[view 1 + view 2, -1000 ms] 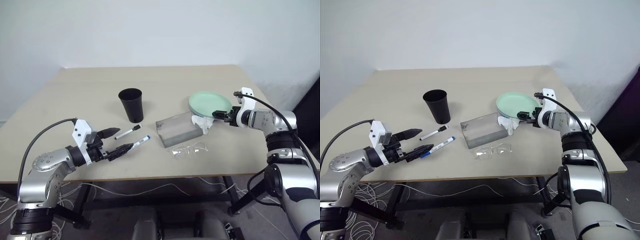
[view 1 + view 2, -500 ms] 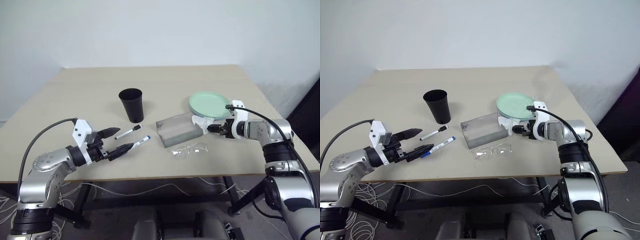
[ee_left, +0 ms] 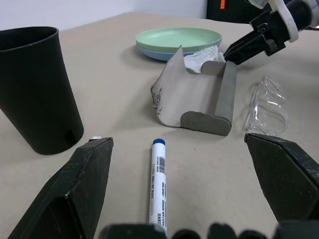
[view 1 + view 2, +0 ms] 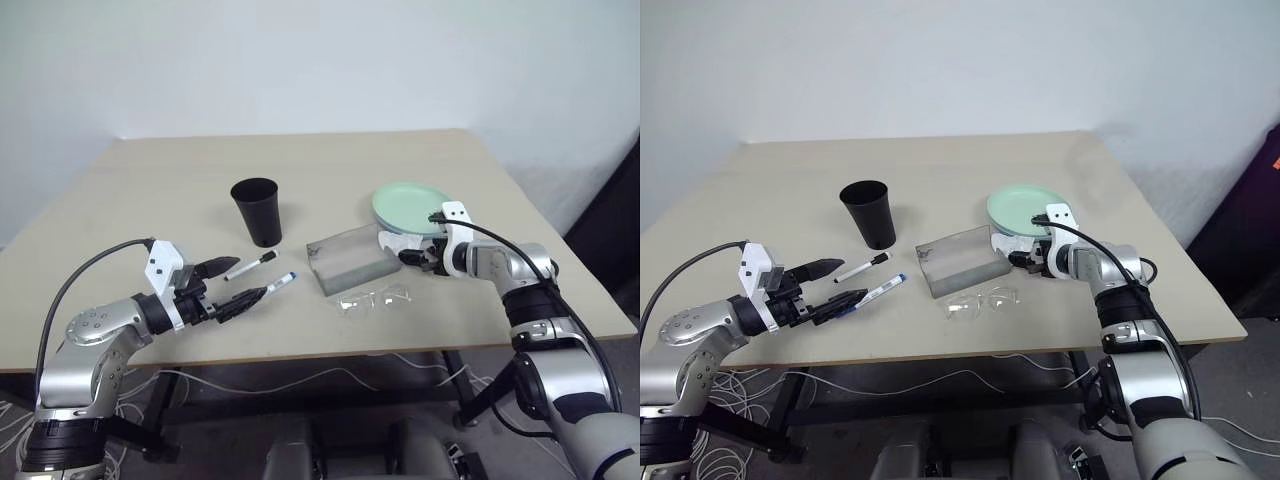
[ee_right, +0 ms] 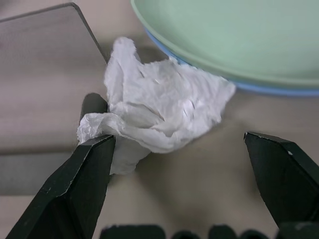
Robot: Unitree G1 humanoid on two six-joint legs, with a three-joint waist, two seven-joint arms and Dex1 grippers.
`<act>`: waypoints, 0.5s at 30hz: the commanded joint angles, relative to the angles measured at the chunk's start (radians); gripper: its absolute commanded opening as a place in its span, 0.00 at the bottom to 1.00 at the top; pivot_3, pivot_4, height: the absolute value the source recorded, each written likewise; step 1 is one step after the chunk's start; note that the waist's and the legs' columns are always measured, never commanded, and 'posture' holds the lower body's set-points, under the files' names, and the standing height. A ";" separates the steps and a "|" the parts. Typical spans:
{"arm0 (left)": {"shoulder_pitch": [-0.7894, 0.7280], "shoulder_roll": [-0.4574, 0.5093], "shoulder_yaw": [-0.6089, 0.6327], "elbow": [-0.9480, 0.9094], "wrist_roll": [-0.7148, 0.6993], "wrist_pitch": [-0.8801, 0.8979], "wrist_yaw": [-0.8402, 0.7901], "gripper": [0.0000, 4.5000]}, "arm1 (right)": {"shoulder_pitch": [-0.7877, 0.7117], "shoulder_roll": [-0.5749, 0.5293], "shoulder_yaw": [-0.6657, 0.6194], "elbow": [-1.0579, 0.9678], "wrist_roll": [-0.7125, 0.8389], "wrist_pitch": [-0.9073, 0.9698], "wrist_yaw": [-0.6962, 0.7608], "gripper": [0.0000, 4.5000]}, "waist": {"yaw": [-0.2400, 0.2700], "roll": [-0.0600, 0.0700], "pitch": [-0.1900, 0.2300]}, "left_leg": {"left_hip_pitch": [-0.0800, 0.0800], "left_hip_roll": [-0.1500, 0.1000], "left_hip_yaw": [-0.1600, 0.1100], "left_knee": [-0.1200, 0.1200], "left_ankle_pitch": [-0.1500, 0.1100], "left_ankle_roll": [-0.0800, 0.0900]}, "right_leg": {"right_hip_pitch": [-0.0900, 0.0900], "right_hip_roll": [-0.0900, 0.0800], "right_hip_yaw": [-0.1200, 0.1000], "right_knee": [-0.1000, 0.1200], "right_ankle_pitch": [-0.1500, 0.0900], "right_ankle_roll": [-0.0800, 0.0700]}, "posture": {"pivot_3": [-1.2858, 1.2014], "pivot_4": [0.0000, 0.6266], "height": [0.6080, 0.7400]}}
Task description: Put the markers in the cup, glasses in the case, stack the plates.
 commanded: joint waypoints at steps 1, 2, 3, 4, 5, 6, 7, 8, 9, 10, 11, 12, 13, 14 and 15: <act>-0.016 0.002 0.021 -0.027 -0.013 -0.007 0.002 1.00 | -0.066 0.022 0.004 0.051 -0.012 -0.069 0.008 0.99 | 0.001 0.000 0.000 | 0.000 0.000 0.000 0.000 0.000 0.000 | 0.000 0.000 0.000 0.000 0.000 0.000 | 0.52 0.00 0.24; -0.016 0.002 0.021 -0.027 -0.013 -0.007 0.003 1.00 | -0.071 0.024 0.004 0.063 -0.016 -0.077 0.010 0.99 | 0.001 0.000 0.000 | 0.000 0.000 0.000 -0.001 0.000 0.000 | 0.000 0.000 0.000 0.000 0.000 0.000 | 0.52 0.00 0.24; -0.016 0.002 0.021 -0.027 -0.013 -0.007 0.003 1.00 | -0.076 0.026 0.005 0.075 -0.020 -0.088 0.012 0.99 | 0.002 0.000 0.000 | 0.000 0.000 0.000 -0.001 0.000 -0.001 | 0.000 0.000 0.000 0.000 0.000 0.000 | 0.52 0.00 0.24; -0.016 0.001 0.021 -0.026 -0.012 -0.007 0.004 1.00 | -0.085 0.032 0.006 0.095 -0.027 -0.110 0.010 0.99 | 0.004 0.000 0.000 | 0.000 0.000 0.000 -0.001 0.000 -0.001 | 0.000 0.000 0.000 0.000 0.000 0.000 | 0.52 0.00 0.24; -0.016 0.001 0.021 -0.026 -0.012 -0.007 0.005 1.00 | -0.093 0.038 0.007 0.112 -0.031 -0.130 0.010 0.99 | 0.004 0.000 0.000 | 0.000 0.000 0.000 -0.001 0.000 -0.001 | 0.000 0.000 0.000 0.000 0.000 0.000 | 0.52 0.00 0.24; -0.016 0.001 0.021 -0.025 -0.012 -0.007 0.006 1.00 | -0.100 0.044 0.008 0.127 -0.036 -0.144 0.010 0.99 | 0.003 0.000 0.000 | 0.000 0.000 0.000 -0.001 0.000 -0.001 | 0.000 0.000 0.000 -0.001 0.000 0.000 | 0.52 0.00 0.24; -0.016 0.001 0.021 -0.024 -0.011 -0.007 0.006 1.00 | -0.105 0.047 0.008 0.138 -0.039 -0.155 0.011 0.99 | 0.003 0.000 0.000 | 0.000 0.000 0.000 -0.001 0.000 -0.001 | 0.000 0.000 0.000 -0.001 0.000 0.000 | 0.52 0.00 0.24; -0.016 0.001 0.021 -0.024 -0.011 -0.007 0.007 1.00 | -0.110 0.050 0.007 0.150 -0.043 -0.164 0.012 0.99 | 0.002 0.000 0.000 | 0.000 0.000 0.001 -0.001 0.000 -0.001 | 0.000 0.000 0.000 -0.001 0.000 0.000 | 0.52 0.00 0.24; -0.016 0.001 0.022 -0.024 -0.011 -0.007 0.008 1.00 | -0.113 0.052 0.006 0.161 -0.045 -0.172 0.012 0.99 | 0.002 0.000 0.000 | 0.000 0.000 0.001 -0.001 0.000 -0.001 | 0.000 0.000 0.000 0.000 0.000 0.000 | 0.52 0.00 0.24; -0.015 0.001 0.022 -0.023 -0.010 -0.007 0.008 1.00 | -0.117 0.053 0.004 0.172 -0.049 -0.181 0.010 0.99 | 0.002 0.000 0.000 | 0.000 0.000 0.001 -0.001 0.000 -0.001 | 0.000 0.000 0.000 0.000 0.000 0.000 | 0.52 0.00 0.24; -0.015 0.001 0.022 -0.023 -0.010 -0.007 0.009 1.00 | -0.120 0.054 0.003 0.180 -0.051 -0.187 0.010 0.99 | 0.002 0.000 0.000 | 0.000 0.000 0.000 -0.001 0.000 -0.001 | 0.000 0.000 0.000 0.000 0.000 0.000 | 0.52 0.00 0.24; -0.015 0.001 0.022 -0.023 -0.010 -0.007 0.009 1.00 | -0.122 0.054 0.002 0.187 -0.053 -0.192 0.009 0.99 | 0.002 0.000 0.000 | 0.000 0.000 0.000 -0.001 0.001 -0.001 | -0.001 0.000 0.000 0.000 0.000 0.000 | 0.52 0.00 0.24; -0.015 0.002 0.022 -0.022 -0.010 -0.007 0.009 1.00 | -0.125 0.055 -0.002 0.196 -0.054 -0.198 0.004 0.96 | 0.002 0.000 0.000 | 0.000 0.000 0.000 -0.001 0.001 -0.001 | -0.001 0.000 0.000 0.000 0.000 0.000 | 0.52 0.00 0.24; -0.015 0.002 0.022 -0.021 -0.010 -0.007 0.009 1.00 | -0.126 0.055 -0.005 0.203 -0.058 -0.205 -0.005 0.91 | 0.002 0.000 0.000 | 0.000 0.000 0.000 -0.001 0.001 -0.002 | -0.001 0.000 0.000 0.000 0.000 0.000 | 0.52 0.00 0.24; -0.016 0.002 0.022 -0.020 -0.009 -0.008 0.009 1.00 | -0.127 0.054 -0.009 0.209 -0.061 -0.212 -0.013 0.87 | 0.002 0.000 0.000 | 0.000 0.000 0.000 -0.001 0.001 -0.002 | -0.001 0.000 0.000 0.000 0.000 0.000 | 0.52 0.00 0.24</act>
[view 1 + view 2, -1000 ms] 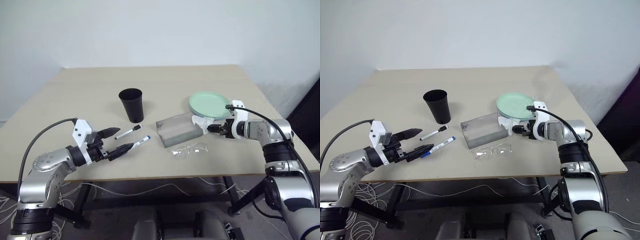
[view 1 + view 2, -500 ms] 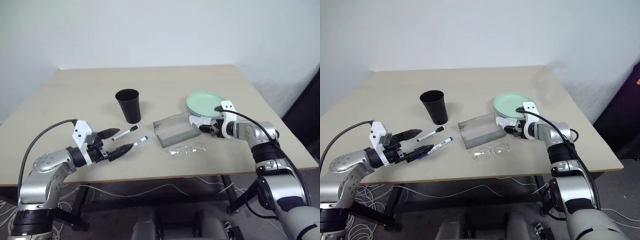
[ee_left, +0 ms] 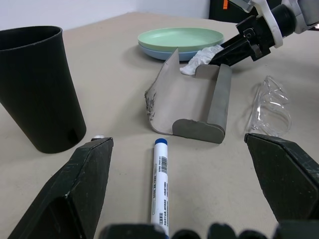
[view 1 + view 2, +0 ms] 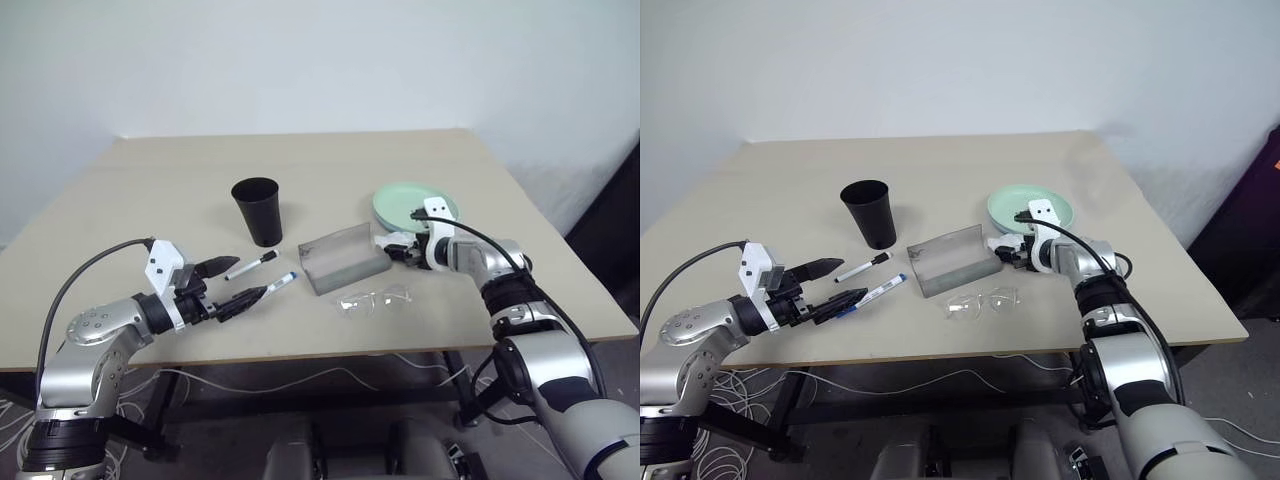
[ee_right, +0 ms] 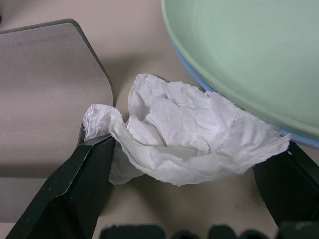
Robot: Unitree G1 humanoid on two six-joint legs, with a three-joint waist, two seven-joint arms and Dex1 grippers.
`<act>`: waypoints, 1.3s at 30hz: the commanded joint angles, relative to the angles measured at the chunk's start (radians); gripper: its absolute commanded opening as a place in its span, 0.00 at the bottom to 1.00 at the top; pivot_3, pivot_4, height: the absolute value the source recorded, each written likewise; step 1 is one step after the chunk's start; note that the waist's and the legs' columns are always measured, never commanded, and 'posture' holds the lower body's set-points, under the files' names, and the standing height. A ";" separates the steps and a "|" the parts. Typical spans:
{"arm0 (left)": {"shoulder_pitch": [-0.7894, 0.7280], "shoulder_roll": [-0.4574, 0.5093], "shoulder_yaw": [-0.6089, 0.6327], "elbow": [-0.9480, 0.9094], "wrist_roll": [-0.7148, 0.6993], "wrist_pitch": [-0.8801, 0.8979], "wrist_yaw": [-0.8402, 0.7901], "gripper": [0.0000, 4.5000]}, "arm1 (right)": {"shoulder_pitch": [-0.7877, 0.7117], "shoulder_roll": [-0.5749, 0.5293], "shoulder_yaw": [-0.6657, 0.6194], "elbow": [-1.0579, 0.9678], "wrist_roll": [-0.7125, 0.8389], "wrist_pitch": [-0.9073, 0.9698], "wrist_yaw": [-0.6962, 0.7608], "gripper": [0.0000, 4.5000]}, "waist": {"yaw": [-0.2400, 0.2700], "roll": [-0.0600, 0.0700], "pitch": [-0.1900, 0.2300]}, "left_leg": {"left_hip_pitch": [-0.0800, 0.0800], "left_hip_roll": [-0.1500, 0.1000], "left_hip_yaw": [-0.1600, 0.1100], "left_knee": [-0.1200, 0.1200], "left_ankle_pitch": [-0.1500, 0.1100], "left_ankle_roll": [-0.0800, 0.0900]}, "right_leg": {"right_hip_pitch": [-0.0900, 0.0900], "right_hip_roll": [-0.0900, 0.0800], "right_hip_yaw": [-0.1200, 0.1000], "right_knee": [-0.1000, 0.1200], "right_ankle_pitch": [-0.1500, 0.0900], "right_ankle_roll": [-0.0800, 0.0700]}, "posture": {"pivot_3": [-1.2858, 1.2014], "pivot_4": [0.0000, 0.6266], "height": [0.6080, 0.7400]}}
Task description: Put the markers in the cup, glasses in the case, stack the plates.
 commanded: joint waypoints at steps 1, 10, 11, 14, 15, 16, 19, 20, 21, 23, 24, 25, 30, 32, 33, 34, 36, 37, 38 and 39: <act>-0.016 0.003 0.022 -0.021 -0.009 -0.008 0.004 1.00 | -0.050 -0.002 -0.019 0.012 -0.009 -0.041 -0.022 0.80 | 0.000 0.000 0.000 | 0.000 0.000 0.000 0.000 0.000 0.000 | 0.000 0.000 0.000 0.000 0.000 0.000 | 0.52 0.00 0.24; -0.030 0.001 0.014 -0.010 -0.006 -0.009 0.002 1.00 | -0.047 -0.010 -0.024 0.016 -0.013 -0.046 -0.031 0.08 | 0.001 0.000 0.000 | 0.000 0.000 0.000 0.000 0.000 0.000 | 0.000 0.000 0.000 0.000 0.000 0.000 | 0.52 0.00 0.24; -0.031 0.001 0.013 -0.010 -0.006 -0.009 0.002 1.00 | -0.047 -0.011 -0.024 0.015 -0.012 -0.045 -0.030 0.01 | 0.001 0.000 0.000 | 0.000 0.000 0.000 0.000 0.000 0.000 | 0.000 0.000 0.000 0.000 0.000 0.000 | 0.52 0.00 0.24; -0.036 0.000 0.010 -0.006 -0.003 -0.010 0.001 1.00 | -0.047 -0.021 -0.014 -0.012 -0.010 -0.028 -0.001 0.01 | 0.001 0.000 0.000 | 0.000 0.000 0.000 0.000 0.000 0.000 | 0.000 0.000 0.000 0.000 0.000 0.000 | 0.52 0.00 0.24; -0.038 0.000 0.009 -0.005 -0.003 -0.010 0.000 1.00 | -0.046 -0.027 -0.008 -0.038 -0.004 -0.014 0.026 0.01 | 0.001 0.000 0.000 | 0.000 0.000 0.000 0.000 0.000 0.000 | 0.000 0.000 0.000 0.000 0.000 0.000 | 0.52 0.00 0.24; -0.040 0.000 0.008 -0.004 -0.003 -0.010 -0.001 1.00 | -0.046 -0.033 -0.003 -0.064 0.002 -0.001 0.050 0.01 | 0.001 0.000 0.000 | 0.000 0.000 0.000 0.000 0.000 0.000 | 0.000 0.000 0.000 0.000 0.000 0.000 | 0.52 0.00 0.24; -0.043 0.000 0.005 -0.001 -0.002 -0.010 -0.002 1.00 | -0.054 -0.057 -0.008 -0.152 0.031 0.049 0.117 0.01 | 0.001 0.000 0.000 | 0.000 0.000 0.000 0.000 0.000 0.000 | 0.000 0.000 0.000 -0.001 0.000 0.000 | 0.52 0.00 0.24; -0.043 0.000 0.004 -0.001 -0.002 -0.010 -0.003 1.00 | -0.060 -0.064 -0.016 -0.179 0.045 0.070 0.134 0.01 | 0.001 0.000 0.000 | 0.000 0.000 0.000 0.000 0.000 0.000 | 0.000 0.000 0.000 -0.001 0.000 0.000 | 0.52 0.00 0.24; -0.044 0.000 0.004 0.000 -0.002 -0.010 -0.003 1.00 | -0.071 -0.075 -0.027 -0.208 0.065 0.093 0.157 0.01 | 0.001 0.000 0.000 | 0.000 0.000 0.000 0.000 0.000 0.000 | 0.000 0.000 0.000 -0.001 0.000 0.000 | 0.52 0.00 0.24; -0.045 0.000 0.003 0.001 -0.003 -0.010 -0.004 1.00 | -0.084 -0.089 -0.042 -0.245 0.089 0.119 0.182 0.01 | 0.001 0.000 0.000 | 0.000 0.000 0.000 0.000 0.000 0.000 | 0.000 0.000 0.000 -0.001 0.000 0.000 | 0.52 0.00 0.24; -0.046 0.000 0.002 0.003 -0.002 -0.011 -0.005 1.00 | -0.103 -0.095 -0.055 -0.236 0.090 0.105 0.172 0.01 | 0.001 0.000 0.000 | 0.000 0.000 0.000 0.000 0.000 0.000 | 0.000 0.000 0.000 -0.001 0.000 0.000 | 0.52 0.00 0.24; -0.047 0.000 0.001 0.004 -0.002 -0.011 -0.004 1.00 | -0.119 -0.100 -0.064 -0.219 0.084 0.084 0.155 0.01 | 0.001 0.000 0.000 | 0.000 0.000 -0.001 0.000 0.000 0.000 | 0.001 0.000 0.000 -0.001 0.000 0.000 | 0.52 0.00 0.24; -0.055 -0.005 -0.005 0.008 -0.001 -0.012 -0.003 1.00 | -0.198 -0.102 -0.081 0.027 -0.004 -0.148 -0.014 0.01 | 0.002 -0.001 0.000 | 0.000 0.000 0.000 0.000 0.000 0.000 | 0.000 -0.001 -0.001 -0.001 0.000 0.000 | 0.52 0.00 0.24; -0.058 -0.008 -0.008 0.010 0.000 -0.012 -0.003 1.00 | -0.222 -0.096 -0.085 0.118 -0.026 -0.251 -0.063 0.01 | 0.002 -0.001 0.000 | 0.000 -0.001 0.000 0.000 0.000 0.000 | 0.000 -0.001 -0.001 -0.001 0.000 0.000 | 0.52 0.00 0.24; -0.062 -0.011 -0.011 0.012 0.002 -0.013 -0.001 1.00 | -0.234 -0.092 -0.083 0.171 -0.041 -0.304 -0.092 0.01 | 0.002 -0.001 0.000 | -0.001 -0.001 0.000 -0.001 0.000 0.000 | 0.000 -0.001 0.000 -0.001 0.000 0.000 | 0.52 0.00 0.24; -0.065 -0.013 -0.013 0.014 0.004 -0.014 0.000 1.00 | -0.245 -0.089 -0.081 0.214 -0.053 -0.343 -0.113 0.11 | 0.002 -0.001 0.000 | -0.001 -0.001 0.000 -0.001 0.000 0.000 | -0.001 -0.001 0.000 -0.001 0.000 0.000 | 0.52 0.00 0.24; -0.068 -0.020 -0.016 0.012 0.006 -0.013 0.003 1.00 | -0.261 -0.085 -0.081 0.288 -0.071 -0.404 -0.149 0.23 | 0.000 -0.001 0.000 | -0.002 -0.001 0.001 -0.001 0.000 0.000 | -0.002 -0.001 0.000 -0.001 0.000 0.000 | 0.52 0.00 0.24; -0.067 -0.022 -0.017 0.008 0.006 -0.012 0.004 1.00 | -0.264 -0.085 -0.074 0.310 -0.083 -0.428 -0.152 0.30 | -0.001 0.000 0.000 | -0.002 -0.001 0.001 -0.001 0.000 0.000 | -0.002 -0.001 0.001 0.000 0.000 0.000 | 0.52 0.00 0.24; -0.066 -0.024 -0.017 0.005 0.006 -0.012 0.005 1.00 | -0.267 -0.086 -0.070 0.327 -0.092 -0.447 -0.154 0.38 | -0.002 0.000 0.000 | -0.002 -0.001 0.001 -0.001 0.000 0.000 | -0.002 0.000 0.001 0.000 0.000 0.000 | 0.52 0.00 0.24; -0.064 -0.025 -0.016 0.003 0.006 -0.011 0.006 1.00 | -0.269 -0.089 -0.068 0.338 -0.098 -0.463 -0.151 0.45 | -0.002 0.000 0.000 | -0.002 -0.001 0.001 -0.001 0.000 0.000 | -0.002 0.000 0.001 0.000 0.000 0.000 | 0.52 0.00 0.24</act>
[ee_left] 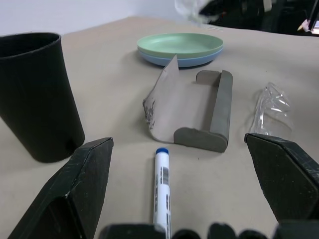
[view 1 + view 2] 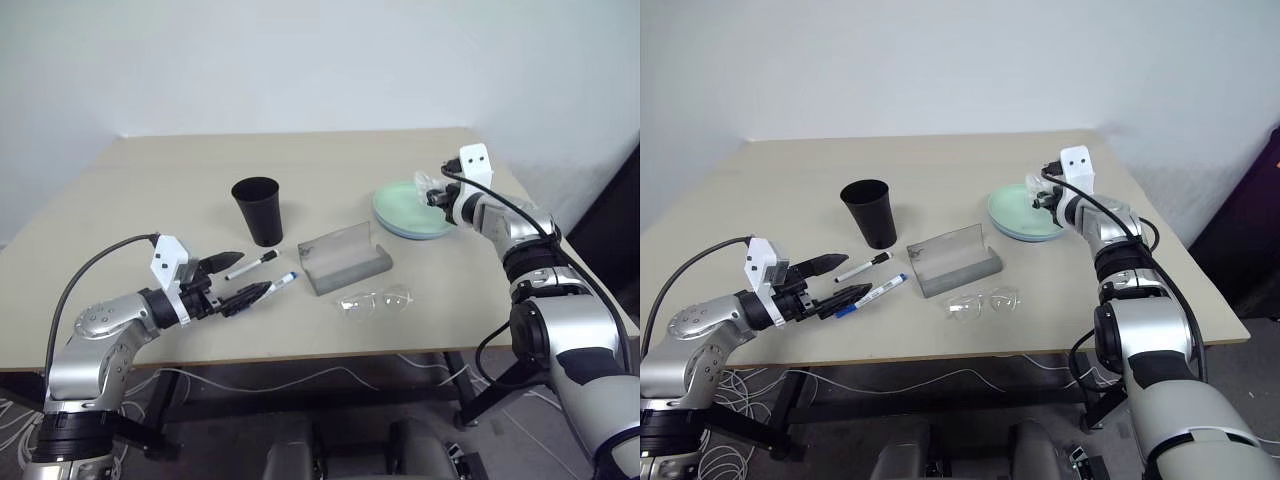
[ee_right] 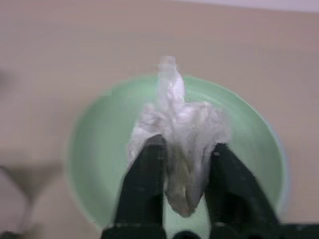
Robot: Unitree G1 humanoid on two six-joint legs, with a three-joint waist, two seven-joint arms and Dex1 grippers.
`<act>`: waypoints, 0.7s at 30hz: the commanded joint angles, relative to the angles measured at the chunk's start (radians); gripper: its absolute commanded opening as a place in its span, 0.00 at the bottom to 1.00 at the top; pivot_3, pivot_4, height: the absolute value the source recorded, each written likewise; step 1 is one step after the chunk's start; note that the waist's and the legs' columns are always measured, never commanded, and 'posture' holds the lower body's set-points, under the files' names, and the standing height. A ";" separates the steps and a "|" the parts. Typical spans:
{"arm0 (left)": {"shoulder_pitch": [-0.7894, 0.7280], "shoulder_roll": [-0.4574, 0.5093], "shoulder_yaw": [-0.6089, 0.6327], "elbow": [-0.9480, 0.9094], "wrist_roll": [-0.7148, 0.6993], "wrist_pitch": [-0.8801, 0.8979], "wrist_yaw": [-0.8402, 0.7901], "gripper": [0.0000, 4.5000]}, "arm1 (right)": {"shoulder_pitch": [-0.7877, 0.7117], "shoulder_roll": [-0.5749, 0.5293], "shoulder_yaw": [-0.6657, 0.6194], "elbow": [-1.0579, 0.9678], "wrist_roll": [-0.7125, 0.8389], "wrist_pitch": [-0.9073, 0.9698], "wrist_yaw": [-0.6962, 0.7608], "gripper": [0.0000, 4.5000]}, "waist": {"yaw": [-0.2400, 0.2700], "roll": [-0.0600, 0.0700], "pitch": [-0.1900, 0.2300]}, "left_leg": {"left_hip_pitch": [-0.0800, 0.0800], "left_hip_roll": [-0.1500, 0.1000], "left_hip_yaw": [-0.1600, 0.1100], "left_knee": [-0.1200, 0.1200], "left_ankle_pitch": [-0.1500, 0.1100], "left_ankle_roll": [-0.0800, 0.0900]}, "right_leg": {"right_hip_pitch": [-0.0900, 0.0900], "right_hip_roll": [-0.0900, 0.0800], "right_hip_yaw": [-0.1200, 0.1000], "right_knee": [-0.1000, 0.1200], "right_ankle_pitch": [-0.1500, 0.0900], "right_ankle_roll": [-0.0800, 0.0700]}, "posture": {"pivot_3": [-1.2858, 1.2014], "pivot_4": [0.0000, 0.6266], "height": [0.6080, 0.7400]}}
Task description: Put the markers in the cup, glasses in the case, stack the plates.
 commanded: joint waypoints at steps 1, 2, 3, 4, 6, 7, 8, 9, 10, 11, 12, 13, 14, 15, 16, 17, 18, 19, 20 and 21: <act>-0.014 0.000 0.005 -0.021 0.001 -0.010 0.005 1.00 | -0.070 -0.011 0.001 0.021 -0.031 -0.088 -0.010 0.54 | 0.000 0.000 0.000 | 0.000 0.000 0.000 0.000 0.000 0.000 | 0.000 0.000 0.000 0.000 0.000 0.000 | 0.52 0.00 0.24; -0.014 -0.001 0.006 -0.021 0.001 -0.010 0.006 1.00 | -0.072 -0.012 -0.002 0.029 -0.034 -0.096 -0.009 0.62 | 0.000 0.000 0.000 | 0.000 0.000 0.000 0.000 0.001 0.001 | 0.000 0.000 0.000 0.000 0.000 0.000 | 0.52 0.00 0.24; -0.011 0.000 0.008 -0.022 0.001 -0.011 0.006 1.00 | -0.070 -0.018 -0.005 0.026 -0.035 -0.102 0.001 0.70 | 0.000 0.000 0.000 | 0.000 0.000 0.000 0.001 0.001 0.001 | 0.000 0.000 0.000 0.000 0.000 0.000 | 0.52 0.00 0.24; -0.010 0.000 0.009 -0.022 0.001 -0.012 0.005 1.00 | -0.070 -0.022 -0.007 0.026 -0.036 -0.106 0.008 0.77 | 0.000 0.000 0.000 | 0.000 0.000 0.000 0.001 0.001 0.001 | 0.000 0.000 0.000 0.001 0.000 0.000 | 0.52 0.00 0.24; -0.005 0.001 0.010 -0.026 0.001 -0.013 0.005 1.00 | -0.063 -0.042 -0.010 0.006 -0.036 -0.108 0.038 0.94 | 0.000 0.000 0.000 | 0.000 0.000 -0.001 0.001 0.000 0.001 | 0.000 0.000 0.000 0.001 0.000 0.000 | 0.52 0.00 0.24; -0.005 0.001 0.010 -0.028 0.002 -0.014 0.006 1.00 | -0.061 -0.047 -0.011 0.000 -0.037 -0.109 0.048 0.99 | 0.002 0.000 0.000 | 0.000 0.000 -0.001 0.001 0.000 0.001 | 0.000 0.000 0.000 0.001 0.000 0.000 | 0.52 0.00 0.24; -0.007 0.002 0.007 -0.034 0.003 -0.014 0.006 1.00 | -0.050 -0.068 -0.008 -0.033 -0.034 -0.101 0.088 0.99 | 0.004 0.000 0.000 | 0.000 0.000 -0.001 0.002 0.000 0.001 | 0.001 0.000 0.000 0.001 0.000 0.000 | 0.52 0.00 0.24; -0.011 0.004 0.005 -0.041 0.003 -0.011 0.006 1.00 | -0.036 -0.089 -0.004 -0.072 -0.030 -0.089 0.134 0.99 | 0.005 0.000 0.000 | 0.000 0.000 -0.002 0.002 0.000 0.001 | 0.001 0.000 0.000 0.000 0.000 0.000 | 0.52 0.00 0.24; -0.016 0.006 0.001 -0.047 0.003 -0.010 0.006 1.00 | -0.010 -0.123 0.006 -0.140 -0.024 -0.058 0.204 0.99 | 0.006 0.000 0.000 | 0.000 0.000 -0.002 0.002 0.000 0.001 | 0.001 0.000 0.000 0.000 0.000 0.000 | 0.52 0.00 0.24; -0.028 0.011 -0.010 -0.056 0.009 -0.008 0.002 1.00 | 0.020 -0.154 0.015 -0.210 -0.017 -0.023 0.270 0.99 | 0.009 0.000 0.000 | 0.000 -0.001 -0.002 0.002 0.000 0.001 | 0.001 0.000 0.000 0.000 0.000 0.000 | 0.52 0.00 0.24; -0.036 0.015 -0.018 -0.061 0.013 -0.008 -0.001 1.00 | 0.043 -0.172 0.021 -0.265 -0.012 0.008 0.308 0.99 | 0.012 0.000 0.000 | 0.000 -0.001 -0.003 0.002 0.000 0.001 | 0.003 0.000 -0.001 -0.001 0.000 0.000 | 0.52 0.00 0.24; -0.049 0.019 -0.030 -0.068 0.018 -0.005 -0.004 1.00 | 0.073 -0.195 0.027 -0.335 -0.001 0.046 0.356 0.99 | 0.014 0.000 0.000 | 0.000 -0.001 -0.003 0.001 0.000 0.001 | 0.003 0.000 -0.001 -0.002 0.000 0.000 | 0.52 0.00 0.24; -0.064 0.022 -0.042 -0.073 0.022 -0.002 -0.007 1.00 | 0.103 -0.217 0.033 -0.402 0.008 0.081 0.399 0.99 | 0.016 0.000 0.000 | 0.000 -0.001 -0.003 0.001 0.000 0.001 | 0.003 0.000 -0.001 -0.003 0.000 0.000 | 0.52 0.00 0.24; -0.086 0.026 -0.060 -0.076 0.036 -0.002 -0.007 1.00 | 0.137 -0.247 0.040 -0.476 0.021 0.118 0.449 0.99 | 0.018 0.000 0.000 | 0.000 -0.001 -0.003 0.001 0.000 0.001 | 0.004 0.000 -0.001 -0.004 0.000 0.000 | 0.52 0.00 0.24; -0.110 0.028 -0.081 -0.076 0.052 -0.008 -0.009 1.00 | 0.169 -0.276 0.045 -0.547 0.035 0.155 0.496 0.99 | 0.020 0.000 0.000 | 0.000 -0.001 -0.003 0.001 0.000 0.001 | 0.005 0.000 -0.002 -0.004 0.000 0.000 | 0.52 0.00 0.24; -0.142 0.027 -0.107 -0.074 0.078 -0.028 -0.010 1.00 | 0.201 -0.312 0.047 -0.621 0.057 0.200 0.554 0.99 | 0.020 0.000 0.000 | 0.000 -0.001 -0.003 0.001 0.000 0.001 | 0.005 0.000 -0.002 -0.005 0.000 0.000 | 0.52 0.00 0.24; -0.163 0.025 -0.125 -0.071 0.096 -0.043 -0.012 1.00 | 0.222 -0.336 0.048 -0.674 0.073 0.235 0.590 0.99 | 0.022 0.000 0.000 | 0.001 -0.001 -0.003 0.000 0.000 0.001 | 0.005 0.000 -0.002 -0.005 0.000 0.000 | 0.52 0.00 0.24; -0.182 0.024 -0.141 -0.069 0.109 -0.056 -0.018 1.00 | 0.243 -0.359 0.048 -0.723 0.089 0.262 0.624 0.99 | 0.022 0.001 0.000 | 0.001 -0.001 -0.003 0.000 0.000 0.001 | 0.005 0.000 -0.002 -0.005 0.000 0.000 | 0.52 0.00 0.24; -0.210 0.027 -0.168 -0.070 0.117 -0.049 -0.034 1.00 | 0.267 -0.388 0.048 -0.773 0.103 0.276 0.662 0.99 | 0.023 0.001 0.000 | 0.002 -0.001 -0.003 0.000 0.000 0.001 | 0.005 0.000 -0.002 -0.005 0.000 0.000 | 0.52 0.00 0.24; -0.254 0.022 -0.204 -0.065 0.133 -0.044 -0.048 1.00 | 0.287 -0.417 0.044 -0.815 0.117 0.288 0.695 0.99 | 0.024 0.001 0.000 | 0.001 -0.001 -0.003 0.000 0.000 0.001 | 0.005 0.000 -0.002 -0.005 0.000 0.000 | 0.52 0.00 0.24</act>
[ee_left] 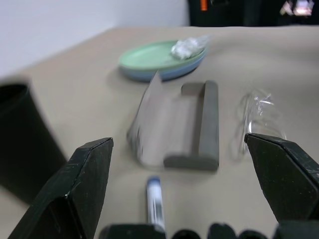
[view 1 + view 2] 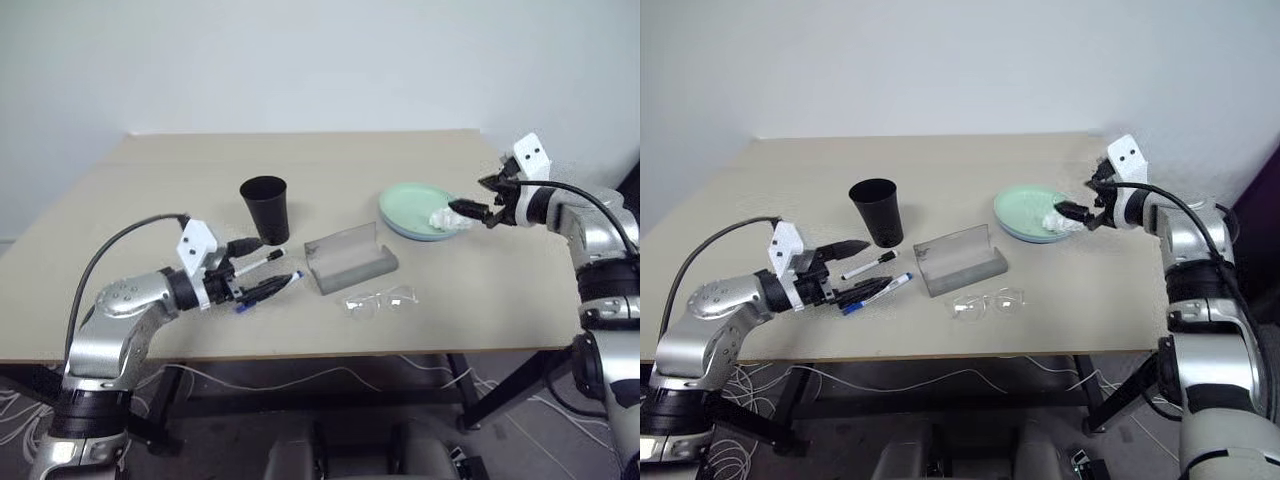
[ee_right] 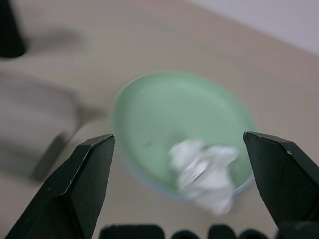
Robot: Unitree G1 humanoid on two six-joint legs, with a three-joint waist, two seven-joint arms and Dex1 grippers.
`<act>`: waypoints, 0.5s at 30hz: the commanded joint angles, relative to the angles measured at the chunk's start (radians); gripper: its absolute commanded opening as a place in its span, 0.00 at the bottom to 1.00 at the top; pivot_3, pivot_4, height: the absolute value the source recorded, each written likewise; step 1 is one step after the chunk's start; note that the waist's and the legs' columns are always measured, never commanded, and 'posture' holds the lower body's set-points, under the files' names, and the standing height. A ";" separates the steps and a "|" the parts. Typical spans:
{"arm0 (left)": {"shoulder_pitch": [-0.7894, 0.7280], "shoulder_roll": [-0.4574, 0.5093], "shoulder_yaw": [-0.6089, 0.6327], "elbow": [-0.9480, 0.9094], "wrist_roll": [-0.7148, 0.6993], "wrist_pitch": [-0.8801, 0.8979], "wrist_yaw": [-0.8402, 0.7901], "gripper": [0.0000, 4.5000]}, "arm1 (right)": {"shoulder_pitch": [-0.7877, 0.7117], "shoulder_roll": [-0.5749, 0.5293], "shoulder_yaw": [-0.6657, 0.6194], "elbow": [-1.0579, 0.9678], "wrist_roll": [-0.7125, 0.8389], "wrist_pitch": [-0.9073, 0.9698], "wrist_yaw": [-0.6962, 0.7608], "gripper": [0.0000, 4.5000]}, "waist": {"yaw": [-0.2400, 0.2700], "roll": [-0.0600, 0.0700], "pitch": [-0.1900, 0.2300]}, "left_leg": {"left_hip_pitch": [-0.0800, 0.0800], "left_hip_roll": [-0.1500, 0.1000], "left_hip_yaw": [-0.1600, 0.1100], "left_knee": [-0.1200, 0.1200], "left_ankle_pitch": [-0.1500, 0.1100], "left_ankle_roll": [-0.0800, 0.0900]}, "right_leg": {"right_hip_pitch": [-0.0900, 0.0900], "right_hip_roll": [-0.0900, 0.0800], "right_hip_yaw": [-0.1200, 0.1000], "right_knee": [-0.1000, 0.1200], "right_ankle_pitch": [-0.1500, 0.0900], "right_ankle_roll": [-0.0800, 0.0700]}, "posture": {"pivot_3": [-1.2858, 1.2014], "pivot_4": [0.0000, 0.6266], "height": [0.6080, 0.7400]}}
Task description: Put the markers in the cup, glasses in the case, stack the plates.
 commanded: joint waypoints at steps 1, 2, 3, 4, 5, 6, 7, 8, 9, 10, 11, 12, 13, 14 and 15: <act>-0.122 0.005 -0.093 -0.016 0.058 -0.010 -0.043 1.00 | 0.022 -0.094 -0.022 -0.175 0.068 0.052 0.114 0.99 | 0.003 0.000 0.000 | 0.000 0.000 0.000 0.000 0.000 0.000 | 0.000 0.000 0.000 0.000 0.000 0.000 | 0.52 0.00 0.24; -0.149 0.003 -0.117 -0.009 0.074 -0.008 -0.049 1.00 | 0.029 -0.106 -0.024 -0.193 0.075 0.062 0.123 0.99 | 0.004 0.000 0.000 | 0.000 0.000 0.000 0.000 0.000 0.000 | 0.000 0.000 0.000 -0.001 0.000 0.000 | 0.52 0.00 0.24; -0.169 0.002 -0.134 -0.002 0.085 -0.003 -0.054 1.00 | 0.031 -0.112 -0.024 -0.202 0.080 0.071 0.124 0.99 | 0.004 0.000 0.000 | 0.000 0.000 0.000 0.000 0.000 0.000 | 0.000 0.000 0.000 -0.001 0.000 0.000 | 0.52 0.00 0.24; -0.179 0.002 -0.142 0.003 0.089 0.000 -0.058 1.00 | 0.032 -0.114 -0.024 -0.208 0.083 0.078 0.122 0.99 | 0.003 0.000 0.000 | 0.001 0.000 0.000 0.000 0.000 0.000 | 0.001 0.000 0.000 -0.001 0.000 0.000 | 0.52 0.00 0.24; -0.216 -0.009 -0.173 0.009 0.096 0.020 -0.068 1.00 | 0.033 -0.118 -0.026 -0.213 0.087 0.085 0.118 0.99 | 0.001 0.000 0.000 | 0.001 0.000 0.000 0.000 0.000 0.000 | 0.001 0.000 0.000 -0.001 0.000 0.000 | 0.52 0.00 0.24; -0.243 -0.018 -0.196 0.013 0.102 0.035 -0.074 1.00 | 0.034 -0.121 -0.028 -0.218 0.090 0.091 0.114 0.99 | 0.001 0.000 0.000 | 0.001 0.001 -0.001 0.000 0.000 0.001 | 0.001 0.000 0.000 -0.001 0.000 0.000 | 0.52 0.00 0.24; -0.290 -0.036 -0.248 0.024 0.136 0.047 -0.077 1.00 | 0.039 -0.123 -0.028 -0.225 0.091 0.097 0.109 0.99 | 0.003 0.000 0.000 | 0.001 0.001 0.000 0.000 0.000 0.001 | 0.000 0.001 0.000 -0.001 0.000 0.000 | 0.52 0.00 0.24; -0.323 -0.049 -0.282 0.034 0.162 0.054 -0.080 1.00 | 0.042 -0.124 -0.027 -0.230 0.091 0.101 0.104 0.99 | 0.004 -0.001 0.000 | 0.001 0.001 0.000 0.000 0.001 0.001 | 0.001 0.001 0.000 -0.001 0.000 0.000 | 0.52 0.00 0.24; -0.347 -0.058 -0.306 0.043 0.182 0.061 -0.079 1.00 | 0.045 -0.124 -0.026 -0.234 0.092 0.103 0.101 0.99 | 0.008 -0.001 0.000 | 0.001 0.001 0.000 0.000 0.001 0.003 | 0.001 0.001 0.000 -0.001 0.000 0.000 | 0.52 0.00 0.24; -0.375 -0.074 -0.333 0.055 0.202 0.075 -0.076 1.00 | 0.050 -0.125 -0.026 -0.242 0.095 0.109 0.098 0.99 | 0.008 -0.001 0.000 | 0.001 0.000 -0.001 0.000 0.002 0.004 | 0.001 0.001 0.000 -0.002 0.000 0.000 | 0.52 0.00 0.24; -0.409 -0.091 -0.370 0.069 0.217 0.100 -0.089 1.00 | 0.060 -0.129 -0.027 -0.258 0.101 0.121 0.101 0.99 | 0.009 -0.001 0.000 | 0.001 0.000 -0.001 0.000 0.002 0.004 | 0.001 0.000 0.000 -0.002 0.000 0.000 | 0.52 0.00 0.24; -0.438 -0.114 -0.405 0.082 0.233 0.114 -0.096 1.00 | 0.077 -0.140 -0.025 -0.284 0.111 0.140 0.115 0.99 | 0.011 -0.001 0.000 | 0.001 0.000 -0.001 0.000 0.002 0.004 | 0.002 0.000 0.000 -0.003 0.000 0.000 | 0.52 0.00 0.24; -0.463 -0.138 -0.435 0.097 0.250 0.128 -0.098 1.00 | 0.098 -0.156 -0.021 -0.316 0.122 0.161 0.133 0.99 | 0.012 -0.001 0.000 | 0.000 0.000 -0.001 0.000 0.002 0.004 | 0.003 0.001 -0.001 -0.004 0.000 0.000 | 0.52 0.00 0.24; -0.484 -0.162 -0.462 0.112 0.264 0.151 -0.097 1.00 | 0.125 -0.175 -0.018 -0.355 0.137 0.178 0.157 0.99 | 0.014 -0.001 0.000 | 0.000 0.000 -0.001 0.000 0.002 0.004 | 0.003 0.001 -0.001 -0.005 0.000 0.000 | 0.52 0.00 0.24; -0.501 -0.184 -0.485 0.130 0.281 0.169 -0.093 1.00 | 0.151 -0.192 -0.020 -0.390 0.154 0.186 0.178 0.99 | 0.013 -0.001 0.000 | 0.000 -0.001 -0.002 0.000 0.003 0.004 | 0.003 0.001 -0.001 -0.006 0.000 0.000 | 0.52 0.00 0.24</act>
